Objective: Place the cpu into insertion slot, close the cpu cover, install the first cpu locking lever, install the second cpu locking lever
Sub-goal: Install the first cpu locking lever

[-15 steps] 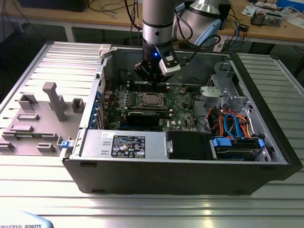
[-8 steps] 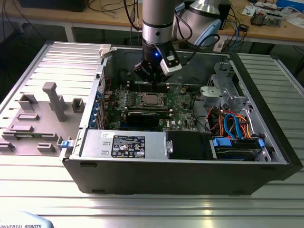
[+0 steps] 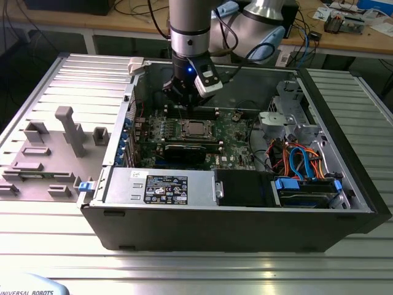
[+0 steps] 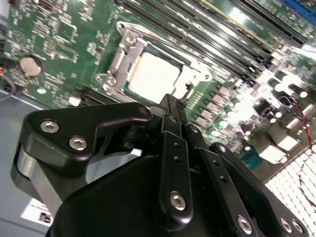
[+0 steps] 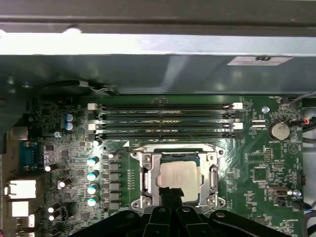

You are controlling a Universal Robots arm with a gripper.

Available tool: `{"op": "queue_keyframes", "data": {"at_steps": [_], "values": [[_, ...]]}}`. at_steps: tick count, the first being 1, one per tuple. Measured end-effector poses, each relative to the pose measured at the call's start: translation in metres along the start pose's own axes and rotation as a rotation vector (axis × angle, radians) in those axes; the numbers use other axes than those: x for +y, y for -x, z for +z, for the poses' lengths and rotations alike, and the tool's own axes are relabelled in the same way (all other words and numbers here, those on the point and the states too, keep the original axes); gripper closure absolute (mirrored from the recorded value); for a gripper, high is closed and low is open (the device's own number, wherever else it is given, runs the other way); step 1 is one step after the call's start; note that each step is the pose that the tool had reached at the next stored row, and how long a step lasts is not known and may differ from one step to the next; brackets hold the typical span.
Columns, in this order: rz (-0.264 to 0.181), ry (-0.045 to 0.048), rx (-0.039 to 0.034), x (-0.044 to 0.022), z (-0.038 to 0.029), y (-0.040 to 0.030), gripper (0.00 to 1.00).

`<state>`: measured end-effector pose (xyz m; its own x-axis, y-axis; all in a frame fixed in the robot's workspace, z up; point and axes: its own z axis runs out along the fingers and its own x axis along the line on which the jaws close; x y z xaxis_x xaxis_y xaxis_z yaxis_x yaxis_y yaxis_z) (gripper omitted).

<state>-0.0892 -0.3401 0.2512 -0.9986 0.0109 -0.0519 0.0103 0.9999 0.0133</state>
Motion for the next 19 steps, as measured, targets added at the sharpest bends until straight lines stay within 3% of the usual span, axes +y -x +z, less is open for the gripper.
{"op": "queue_keyframes", "data": {"at_steps": [4, 12, 14, 19], "values": [[0.000, 0.0001, -0.0008, -0.0001, -0.0004, -0.0093, 0.89], [0.000, 0.0000, -0.0008, -0.0002, -0.0006, -0.0121, 0.89], [0.000, 0.0000, -0.0011, -0.0002, -0.0009, -0.0198, 0.89], [0.000, 0.0002, -0.0012, -0.0003, -0.0013, -0.0297, 0.89]]}}
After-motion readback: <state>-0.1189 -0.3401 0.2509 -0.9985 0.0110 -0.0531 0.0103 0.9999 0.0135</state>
